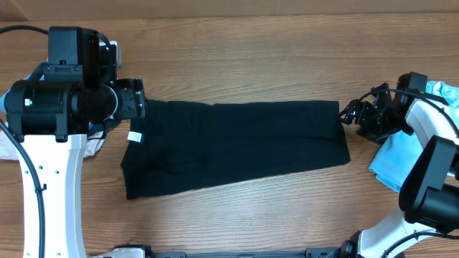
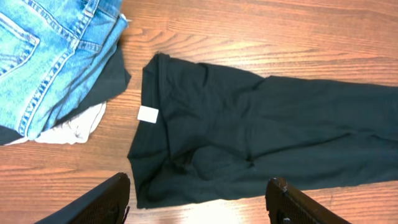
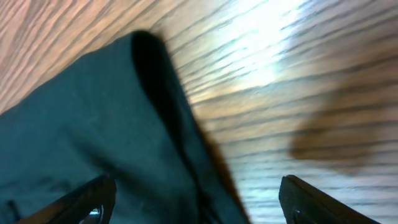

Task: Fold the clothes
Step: 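Pull both ends outward with both grippers to straighten the strip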

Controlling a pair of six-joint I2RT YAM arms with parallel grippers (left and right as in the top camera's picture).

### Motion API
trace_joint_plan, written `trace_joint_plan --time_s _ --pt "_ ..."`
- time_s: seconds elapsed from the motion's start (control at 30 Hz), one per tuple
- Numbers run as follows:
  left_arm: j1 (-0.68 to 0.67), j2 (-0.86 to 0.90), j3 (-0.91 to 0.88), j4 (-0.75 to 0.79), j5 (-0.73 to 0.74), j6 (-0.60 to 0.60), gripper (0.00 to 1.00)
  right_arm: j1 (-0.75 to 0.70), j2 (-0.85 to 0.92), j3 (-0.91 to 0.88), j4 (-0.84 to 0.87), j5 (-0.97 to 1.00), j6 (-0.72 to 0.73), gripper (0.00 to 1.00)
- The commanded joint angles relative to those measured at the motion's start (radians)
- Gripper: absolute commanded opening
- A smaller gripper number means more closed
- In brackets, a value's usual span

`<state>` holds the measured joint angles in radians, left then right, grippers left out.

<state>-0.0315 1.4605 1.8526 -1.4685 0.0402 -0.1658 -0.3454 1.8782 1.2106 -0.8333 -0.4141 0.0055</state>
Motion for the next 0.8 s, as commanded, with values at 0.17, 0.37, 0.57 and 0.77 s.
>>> trace_joint_plan --time_s 0.17,0.37,0.57,0.77 --pt "0.007 -0.002 0.015 0.013 0.035 -0.014 0.73 -0.001 0.044 -0.095 0.021 -0.113 -0.090 0.86" --pt "0.007 -0.002 0.015 0.015 0.039 -0.014 0.73 -0.002 0.062 -0.102 -0.039 -0.224 -0.137 0.65" --pt "0.007 -0.002 0.015 0.034 0.039 -0.014 0.73 -0.002 0.062 -0.101 -0.037 -0.310 -0.137 0.54" --pt "0.007 -0.002 0.015 0.037 0.039 -0.014 0.73 -0.003 0.061 -0.072 -0.015 -0.407 -0.125 0.04"
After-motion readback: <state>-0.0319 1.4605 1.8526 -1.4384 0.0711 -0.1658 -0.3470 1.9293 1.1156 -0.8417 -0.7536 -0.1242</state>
